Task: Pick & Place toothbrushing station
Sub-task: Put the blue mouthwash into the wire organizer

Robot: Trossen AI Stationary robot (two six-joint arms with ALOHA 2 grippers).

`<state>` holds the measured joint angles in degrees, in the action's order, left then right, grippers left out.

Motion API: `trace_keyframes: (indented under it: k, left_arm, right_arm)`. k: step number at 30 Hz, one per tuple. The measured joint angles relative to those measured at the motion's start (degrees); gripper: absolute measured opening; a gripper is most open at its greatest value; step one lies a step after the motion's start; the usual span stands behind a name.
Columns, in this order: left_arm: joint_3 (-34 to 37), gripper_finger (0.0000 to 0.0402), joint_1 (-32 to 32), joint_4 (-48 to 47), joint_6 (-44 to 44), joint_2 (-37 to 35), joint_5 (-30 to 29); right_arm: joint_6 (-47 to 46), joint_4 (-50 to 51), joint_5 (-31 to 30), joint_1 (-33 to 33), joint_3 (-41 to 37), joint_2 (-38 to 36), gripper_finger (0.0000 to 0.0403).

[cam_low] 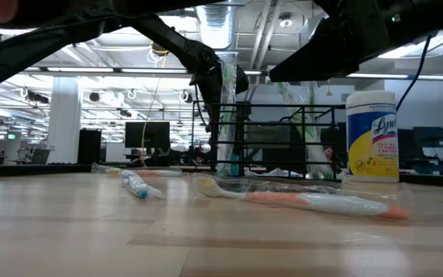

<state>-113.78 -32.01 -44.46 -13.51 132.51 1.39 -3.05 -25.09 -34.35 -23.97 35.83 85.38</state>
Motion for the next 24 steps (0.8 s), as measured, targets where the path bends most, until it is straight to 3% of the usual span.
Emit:
trace_keyframes:
  k: [17, 24]
  left_arm:
    - [0.0, 0.0188, 0.0, 1.28, -0.19, 0.0, 2.05]
    - [0.0, 0.0135, 0.0, 1.41, -0.16, 0.0, 2.06]
  right_arm:
    - [-0.02, 0.71, 0.0, 0.0, 0.0, 0.0, 0.0103]
    - [-0.03, 0.73, 0.0, 0.0, 0.0, 0.0, 0.0103]
